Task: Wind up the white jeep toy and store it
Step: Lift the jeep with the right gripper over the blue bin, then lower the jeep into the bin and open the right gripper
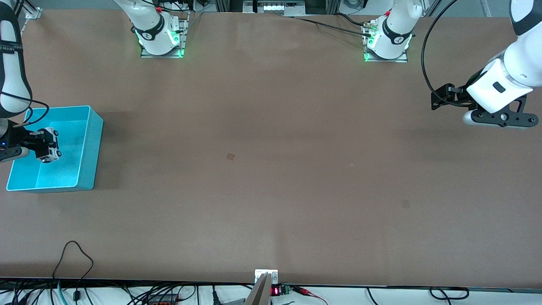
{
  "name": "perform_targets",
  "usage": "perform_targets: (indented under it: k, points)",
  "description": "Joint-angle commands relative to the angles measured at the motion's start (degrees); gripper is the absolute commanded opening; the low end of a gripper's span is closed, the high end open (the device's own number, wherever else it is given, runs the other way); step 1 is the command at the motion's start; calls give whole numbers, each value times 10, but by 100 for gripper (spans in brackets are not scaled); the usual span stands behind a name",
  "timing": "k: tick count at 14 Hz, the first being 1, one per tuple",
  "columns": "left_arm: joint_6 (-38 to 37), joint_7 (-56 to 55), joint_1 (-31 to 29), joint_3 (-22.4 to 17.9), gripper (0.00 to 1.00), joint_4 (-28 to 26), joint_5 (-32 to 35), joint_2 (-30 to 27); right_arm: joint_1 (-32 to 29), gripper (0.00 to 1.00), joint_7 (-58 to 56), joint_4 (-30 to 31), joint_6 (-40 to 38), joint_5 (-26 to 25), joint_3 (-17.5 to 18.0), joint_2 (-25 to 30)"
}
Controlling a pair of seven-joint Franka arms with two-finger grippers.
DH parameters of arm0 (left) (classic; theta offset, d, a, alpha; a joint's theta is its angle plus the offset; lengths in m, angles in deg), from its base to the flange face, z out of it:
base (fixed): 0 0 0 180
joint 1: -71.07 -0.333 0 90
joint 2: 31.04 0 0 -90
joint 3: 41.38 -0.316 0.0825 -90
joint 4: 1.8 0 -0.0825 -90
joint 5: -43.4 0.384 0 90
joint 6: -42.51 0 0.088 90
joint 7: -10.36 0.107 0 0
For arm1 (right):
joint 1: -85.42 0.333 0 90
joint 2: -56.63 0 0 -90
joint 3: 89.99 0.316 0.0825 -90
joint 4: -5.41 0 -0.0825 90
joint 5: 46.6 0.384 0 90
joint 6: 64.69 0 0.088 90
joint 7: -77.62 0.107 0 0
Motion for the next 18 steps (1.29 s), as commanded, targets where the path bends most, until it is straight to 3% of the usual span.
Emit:
perform_targets:
  k: [1, 4, 12, 13, 16, 18]
  points:
    - [-14, -3, -2, 2, 100, 14, -12, 2, -26, 0, 29, 47, 76, 2, 5, -7]
    - [-14, -3, -2, 4, 100, 15, -12, 2, -43, 0, 29, 89, 148, 2, 6, -26]
    - [-14, -3, -5, 3, 100, 15, -12, 2, -64, 0, 40, 113, 170, 5, 6, -52]
    - [-14, -3, -6, 3, 100, 15, -12, 2, -63, 4, 40, 115, 171, 5, 6, -51]
    - [-14, -3, -7, 3, 100, 15, -12, 3, -62, 42, 40, 115, 171, 4, 6, -47]
    - [-14, -3, -8, 3, 100, 14, -12, 3, -58, 58, 37, 115, 167, 4, 6, -38]
